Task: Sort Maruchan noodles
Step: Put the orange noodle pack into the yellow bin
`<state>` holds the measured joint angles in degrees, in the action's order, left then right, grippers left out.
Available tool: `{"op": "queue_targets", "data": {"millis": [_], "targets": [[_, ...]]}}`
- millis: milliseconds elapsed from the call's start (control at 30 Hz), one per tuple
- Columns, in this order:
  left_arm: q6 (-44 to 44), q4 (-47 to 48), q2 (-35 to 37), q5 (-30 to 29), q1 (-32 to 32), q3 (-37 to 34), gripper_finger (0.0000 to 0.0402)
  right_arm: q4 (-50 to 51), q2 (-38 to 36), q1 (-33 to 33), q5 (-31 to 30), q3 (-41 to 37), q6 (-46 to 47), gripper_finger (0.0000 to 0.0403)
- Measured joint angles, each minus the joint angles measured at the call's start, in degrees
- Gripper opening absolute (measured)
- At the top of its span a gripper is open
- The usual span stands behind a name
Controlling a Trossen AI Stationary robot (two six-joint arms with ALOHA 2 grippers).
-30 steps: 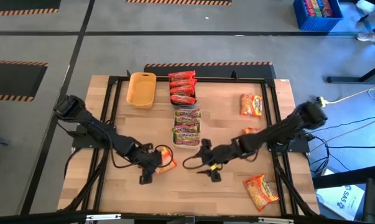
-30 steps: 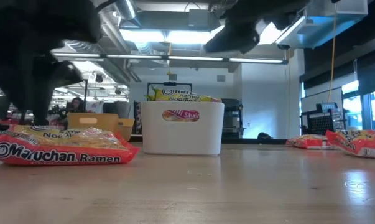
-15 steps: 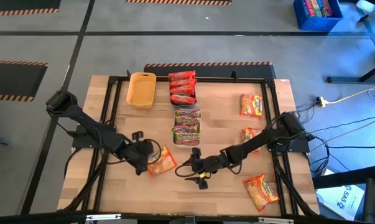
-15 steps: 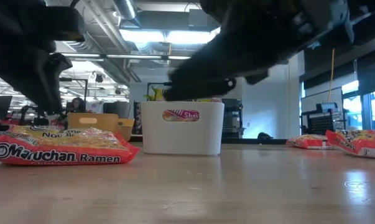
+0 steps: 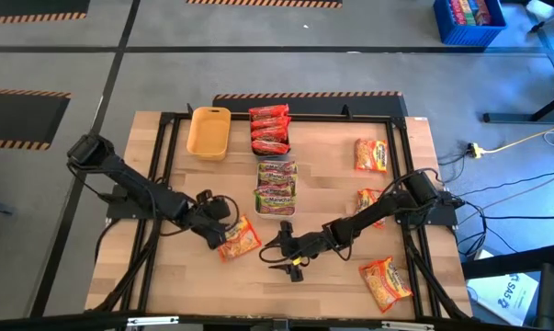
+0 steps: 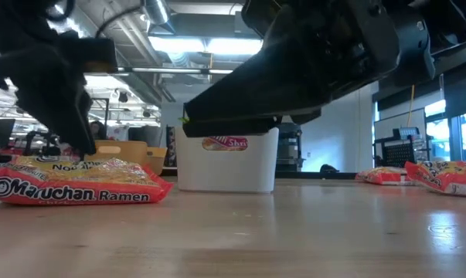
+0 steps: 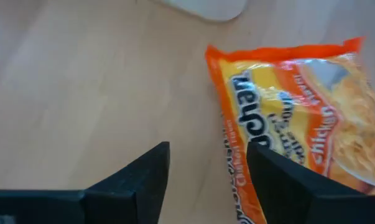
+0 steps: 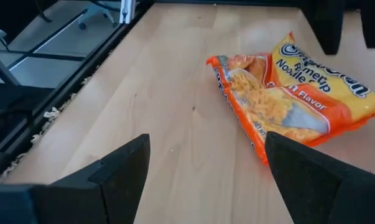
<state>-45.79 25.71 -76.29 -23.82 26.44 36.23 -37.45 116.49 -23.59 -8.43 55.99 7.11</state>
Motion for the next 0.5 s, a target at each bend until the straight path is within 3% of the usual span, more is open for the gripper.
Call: {"op": "queue_targets", "data": {"millis": [300, 500], "targets": [[-0.4, -19.9, 0.0, 18.7, -6.0, -9.0, 0.0211, -0.3, 0.0, 0.0, 0.0, 0.0, -1.1, 0.0303], [-0.6, -28.3, 0.0, 26.8, -8.6, -12.0, 0.0211, -0.3, 0.0, 0.0, 0.0, 0.0, -1.1, 0.0303]]}}
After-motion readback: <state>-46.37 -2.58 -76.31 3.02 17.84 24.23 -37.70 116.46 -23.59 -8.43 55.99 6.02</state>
